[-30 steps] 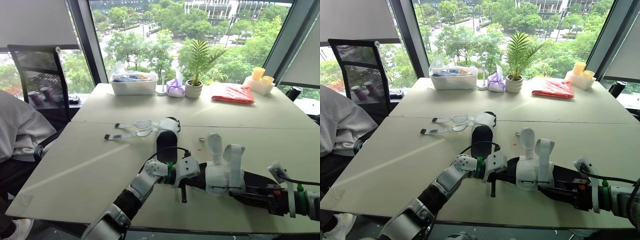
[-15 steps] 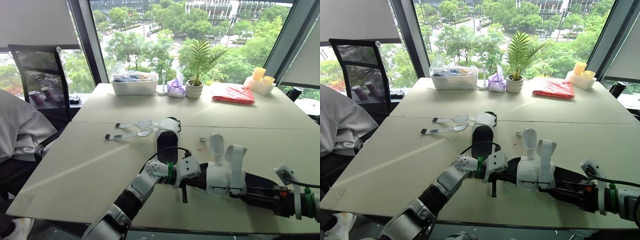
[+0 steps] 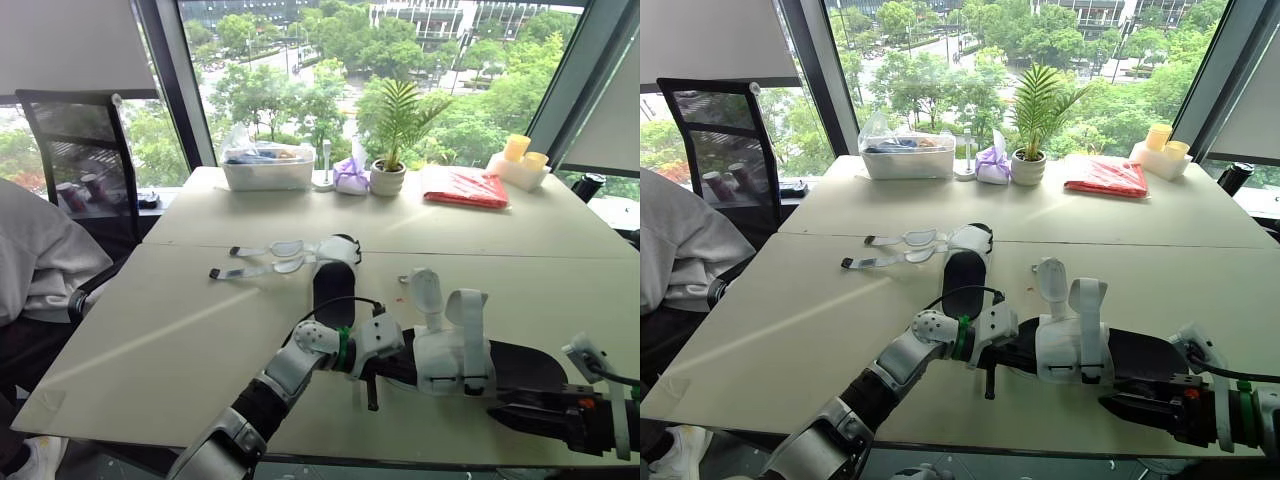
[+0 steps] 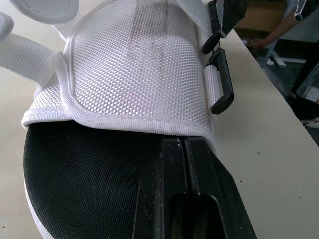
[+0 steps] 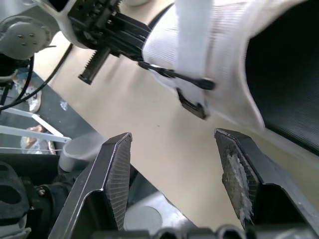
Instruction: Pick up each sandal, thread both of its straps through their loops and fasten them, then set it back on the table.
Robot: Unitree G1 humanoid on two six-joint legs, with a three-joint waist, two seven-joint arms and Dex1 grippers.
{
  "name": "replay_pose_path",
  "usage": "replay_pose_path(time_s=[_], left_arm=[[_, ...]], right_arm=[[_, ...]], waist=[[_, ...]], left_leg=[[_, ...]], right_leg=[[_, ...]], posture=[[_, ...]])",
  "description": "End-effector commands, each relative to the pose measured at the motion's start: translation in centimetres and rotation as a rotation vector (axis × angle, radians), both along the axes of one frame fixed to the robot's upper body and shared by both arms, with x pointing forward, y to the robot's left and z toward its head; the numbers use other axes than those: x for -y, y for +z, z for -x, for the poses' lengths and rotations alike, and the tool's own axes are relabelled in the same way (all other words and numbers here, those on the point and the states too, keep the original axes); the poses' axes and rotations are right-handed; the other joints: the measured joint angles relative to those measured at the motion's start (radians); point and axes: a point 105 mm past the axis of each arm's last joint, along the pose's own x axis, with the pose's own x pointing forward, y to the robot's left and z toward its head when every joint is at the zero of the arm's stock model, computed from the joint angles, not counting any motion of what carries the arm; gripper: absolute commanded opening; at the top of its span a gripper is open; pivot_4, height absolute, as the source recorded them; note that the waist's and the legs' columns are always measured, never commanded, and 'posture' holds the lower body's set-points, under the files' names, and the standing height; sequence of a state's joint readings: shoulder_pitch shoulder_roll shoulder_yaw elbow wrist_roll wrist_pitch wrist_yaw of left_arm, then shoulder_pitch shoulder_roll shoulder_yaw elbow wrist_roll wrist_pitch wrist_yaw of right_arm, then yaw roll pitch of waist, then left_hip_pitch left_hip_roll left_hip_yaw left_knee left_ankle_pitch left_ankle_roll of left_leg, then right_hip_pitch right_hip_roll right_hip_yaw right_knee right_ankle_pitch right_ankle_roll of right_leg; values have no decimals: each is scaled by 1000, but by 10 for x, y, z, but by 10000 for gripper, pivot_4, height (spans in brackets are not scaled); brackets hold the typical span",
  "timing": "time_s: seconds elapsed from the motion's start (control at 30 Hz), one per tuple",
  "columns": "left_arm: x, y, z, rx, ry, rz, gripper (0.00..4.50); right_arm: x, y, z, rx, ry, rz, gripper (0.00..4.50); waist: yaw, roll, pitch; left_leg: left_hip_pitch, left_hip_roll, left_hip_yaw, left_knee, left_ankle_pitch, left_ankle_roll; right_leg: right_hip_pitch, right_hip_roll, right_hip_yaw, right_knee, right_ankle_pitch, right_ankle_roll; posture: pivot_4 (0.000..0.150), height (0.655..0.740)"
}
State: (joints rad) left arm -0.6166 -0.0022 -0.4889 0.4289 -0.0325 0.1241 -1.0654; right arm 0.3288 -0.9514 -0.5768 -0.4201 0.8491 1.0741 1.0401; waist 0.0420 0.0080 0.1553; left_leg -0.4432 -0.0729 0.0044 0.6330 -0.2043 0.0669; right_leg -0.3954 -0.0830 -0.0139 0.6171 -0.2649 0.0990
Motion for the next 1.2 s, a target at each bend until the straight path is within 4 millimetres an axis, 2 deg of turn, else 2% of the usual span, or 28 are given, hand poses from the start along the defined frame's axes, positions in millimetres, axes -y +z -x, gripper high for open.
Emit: replay_pose_path(time_s=[0.03,0.3,0.53,0.87,0.97,1.03,1.1,1.2], left_arm=[[5,-7,7,-15,-31,-27,0],[4,-7,6,-11,-18,-26,0],[3,-8,6,-12,-11,-25,0],[4,-9,7,-9,-16,-27,0],[4,-9,6,-9,-14,-28,0],[4,-9,6,-9,-10,-27,0],[3,-9,6,-10,-5,-25,0],[3,-10,5,-15,4,-22,0]], right_arm=[[-8,3,-6,36,13,-10,28217],[-10,2,-16,51,14,-18,28217],[5,1,-14,37,-2,20,28217],[-11,1,-18,55,16,-53,28217],[-14,-2,-18,48,13,-67,18947],[-15,-5,-18,41,13,-73,8502],[-17,-6,-18,37,8,-88,124],[-18,-11,-15,21,8,-83,124]], waist=[[0,0,0],[-1,0,0],[-1,0,0],[-2,0,0],[-1,0,0],[-1,0,0],[-1,1,0],[-1,1,0]], left_leg=[[0,0,0,0,0,0],[0,0,0,0,0,1],[0,0,0,0,0,0],[0,0,0,0,0,0],[0,0,0,0,0,0],[0,0,0,0,0,1],[0,0,0,0,0,1],[0,0,0,0,0,1]], right_leg=[[0,0,0,0,0,0],[0,0,0,0,0,0],[0,0,0,0,0,0],[0,0,0,0,0,0],[0,0,0,0,0,0],[0,0,0,0,0,0],[0,0,0,0,0,0],[0,0,0,0,0,0]], posture=[[1500,7388],[1500,7388],[1500,7388],[1500,7388],[1500,7388],[1500,7388],[1500,7388],[1500,7388]])
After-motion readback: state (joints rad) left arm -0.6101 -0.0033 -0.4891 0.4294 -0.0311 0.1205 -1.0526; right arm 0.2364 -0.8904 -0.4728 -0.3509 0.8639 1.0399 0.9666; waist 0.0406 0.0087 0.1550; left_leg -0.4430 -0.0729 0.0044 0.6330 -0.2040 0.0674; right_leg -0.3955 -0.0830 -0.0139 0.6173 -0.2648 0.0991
